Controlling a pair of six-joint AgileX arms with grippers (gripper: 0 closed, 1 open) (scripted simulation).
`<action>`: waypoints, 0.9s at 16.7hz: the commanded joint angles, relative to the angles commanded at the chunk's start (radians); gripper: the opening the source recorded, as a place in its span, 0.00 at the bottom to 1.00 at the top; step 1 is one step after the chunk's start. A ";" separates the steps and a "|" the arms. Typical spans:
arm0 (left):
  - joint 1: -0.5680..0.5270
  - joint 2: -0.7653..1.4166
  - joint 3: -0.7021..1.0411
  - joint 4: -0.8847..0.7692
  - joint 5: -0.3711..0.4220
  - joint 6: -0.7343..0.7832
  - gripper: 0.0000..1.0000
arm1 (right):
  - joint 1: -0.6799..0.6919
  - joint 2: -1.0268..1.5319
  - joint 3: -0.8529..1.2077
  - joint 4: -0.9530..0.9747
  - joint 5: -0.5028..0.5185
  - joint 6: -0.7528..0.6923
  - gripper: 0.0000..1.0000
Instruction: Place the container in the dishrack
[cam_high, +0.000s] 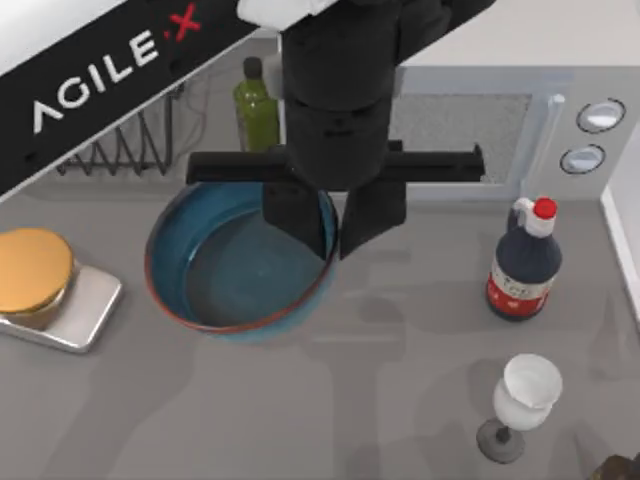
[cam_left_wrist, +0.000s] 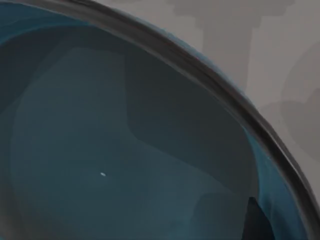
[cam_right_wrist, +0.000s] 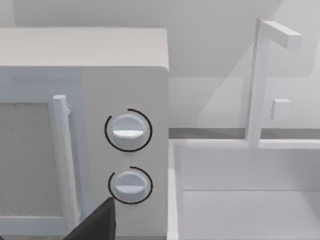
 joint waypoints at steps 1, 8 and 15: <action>0.000 -0.001 0.004 -0.004 0.000 0.000 0.00 | 0.000 0.000 0.000 0.000 0.000 0.000 1.00; 0.062 -0.055 -0.034 0.062 0.017 0.057 0.00 | 0.000 0.000 0.000 0.000 0.000 0.000 1.00; 0.422 -0.358 -0.337 0.517 0.095 0.367 0.00 | 0.000 0.000 0.000 0.000 0.000 0.000 1.00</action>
